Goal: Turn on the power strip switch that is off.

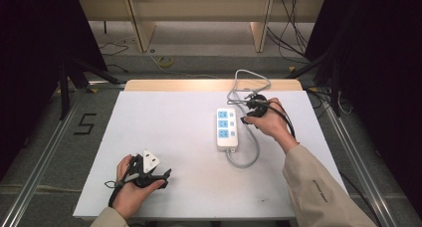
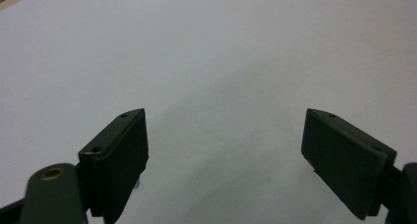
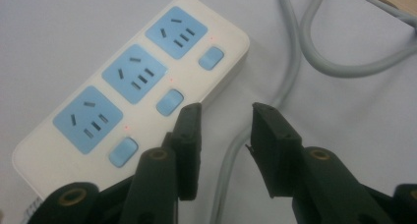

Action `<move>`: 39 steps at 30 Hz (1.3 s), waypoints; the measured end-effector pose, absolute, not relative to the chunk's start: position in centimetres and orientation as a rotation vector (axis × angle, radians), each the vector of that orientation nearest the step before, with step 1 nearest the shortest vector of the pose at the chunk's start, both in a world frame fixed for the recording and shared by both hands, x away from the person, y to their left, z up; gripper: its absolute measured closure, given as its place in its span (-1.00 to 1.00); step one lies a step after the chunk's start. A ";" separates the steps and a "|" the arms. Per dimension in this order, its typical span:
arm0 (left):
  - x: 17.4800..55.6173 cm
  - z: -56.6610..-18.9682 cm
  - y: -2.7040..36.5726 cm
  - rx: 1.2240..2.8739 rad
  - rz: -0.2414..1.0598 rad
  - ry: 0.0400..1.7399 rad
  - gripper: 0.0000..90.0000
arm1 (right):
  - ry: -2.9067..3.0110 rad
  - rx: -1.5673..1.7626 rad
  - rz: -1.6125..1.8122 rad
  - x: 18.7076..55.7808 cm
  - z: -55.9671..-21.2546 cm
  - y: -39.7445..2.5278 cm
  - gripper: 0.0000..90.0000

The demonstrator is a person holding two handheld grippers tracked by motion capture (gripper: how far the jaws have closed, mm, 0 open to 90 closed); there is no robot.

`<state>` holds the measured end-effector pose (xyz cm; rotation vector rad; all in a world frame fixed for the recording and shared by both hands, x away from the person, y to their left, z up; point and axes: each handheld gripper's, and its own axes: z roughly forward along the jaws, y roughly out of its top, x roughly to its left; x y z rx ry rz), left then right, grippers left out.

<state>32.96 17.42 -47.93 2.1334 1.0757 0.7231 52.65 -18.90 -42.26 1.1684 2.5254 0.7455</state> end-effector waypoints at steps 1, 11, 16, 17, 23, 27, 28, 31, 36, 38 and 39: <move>33.0 -47.9 17.4 2.133 0.723 1.077 -0.60 | 2.525 1.168 0.745 52.7 -42.3 -18.9 0.40; 33.0 -48.0 17.5 2.127 0.727 1.084 -0.60 | 2.499 1.165 0.836 49.8 -42.7 -21.4 0.21; 33.0 -48.0 17.5 2.128 0.727 1.086 -0.61 | 2.483 1.159 0.866 48.0 -42.9 -22.7 0.14; 33.0 -48.0 17.6 2.127 0.728 1.086 -0.61 | 2.479 1.155 0.874 47.6 -43.1 -23.0 0.13; 33.1 -48.0 17.7 2.123 0.730 1.088 -0.61 | 2.441 1.166 0.930 45.2 -43.6 -24.7 0.09; 33.1 -48.0 17.7 2.121 0.727 1.097 -0.61 | 2.423 1.167 0.953 43.9 -44.0 -25.5 0.06; 33.1 -48.0 17.7 2.119 0.728 1.096 -0.61 | 2.421 1.164 0.961 43.4 -44.3 -25.8 0.05; 33.1 -48.0 17.7 2.123 0.729 1.093 -0.61 | 2.406 1.152 0.992 41.8 -44.8 -26.4 0.02; 33.1 -48.1 17.7 2.127 0.725 1.097 -0.62 | 2.364 1.139 1.054 39.8 -45.5 -26.7 -0.03; 33.1 -48.1 17.7 2.128 0.725 1.097 -0.62 | 2.355 1.140 1.068 39.5 -45.6 -26.8 -0.04; 33.2 -48.1 17.7 2.119 0.724 1.100 -0.62 | 2.346 1.139 1.080 39.2 -45.8 -26.8 -0.06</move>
